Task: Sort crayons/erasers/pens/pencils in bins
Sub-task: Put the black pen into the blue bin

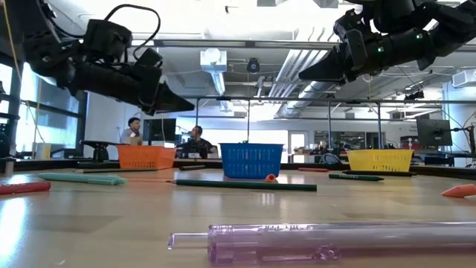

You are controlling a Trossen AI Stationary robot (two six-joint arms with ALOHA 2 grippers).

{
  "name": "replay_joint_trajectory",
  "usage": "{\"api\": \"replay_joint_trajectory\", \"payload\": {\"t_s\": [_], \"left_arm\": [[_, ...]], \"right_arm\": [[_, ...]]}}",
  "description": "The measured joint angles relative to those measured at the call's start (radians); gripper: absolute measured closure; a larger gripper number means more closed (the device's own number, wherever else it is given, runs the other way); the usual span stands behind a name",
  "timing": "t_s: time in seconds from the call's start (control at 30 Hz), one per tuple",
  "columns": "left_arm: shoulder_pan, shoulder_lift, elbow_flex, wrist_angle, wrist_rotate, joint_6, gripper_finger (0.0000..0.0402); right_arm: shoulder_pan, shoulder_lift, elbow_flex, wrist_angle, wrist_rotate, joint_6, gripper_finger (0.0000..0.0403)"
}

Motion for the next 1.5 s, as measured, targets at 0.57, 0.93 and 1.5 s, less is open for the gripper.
{"api": "replay_joint_trajectory", "payload": {"t_s": [0.57, 0.93, 1.5], "left_arm": [[0.003, -0.051, -0.172, 0.264, -0.032, -0.015, 0.0401], [0.010, -0.050, -0.218, 0.315, -0.042, -0.015, 0.0401], [0.010, -0.050, -0.218, 0.364, -0.042, -0.041, 0.0401]], "right_arm": [[0.000, 0.000, 0.000, 0.022, 0.000, 0.053, 0.0403], [0.000, 0.000, 0.000, 0.022, 0.000, 0.054, 0.0403], [0.000, 0.000, 0.000, 0.004, -0.013, 0.080, 0.0402]]}}
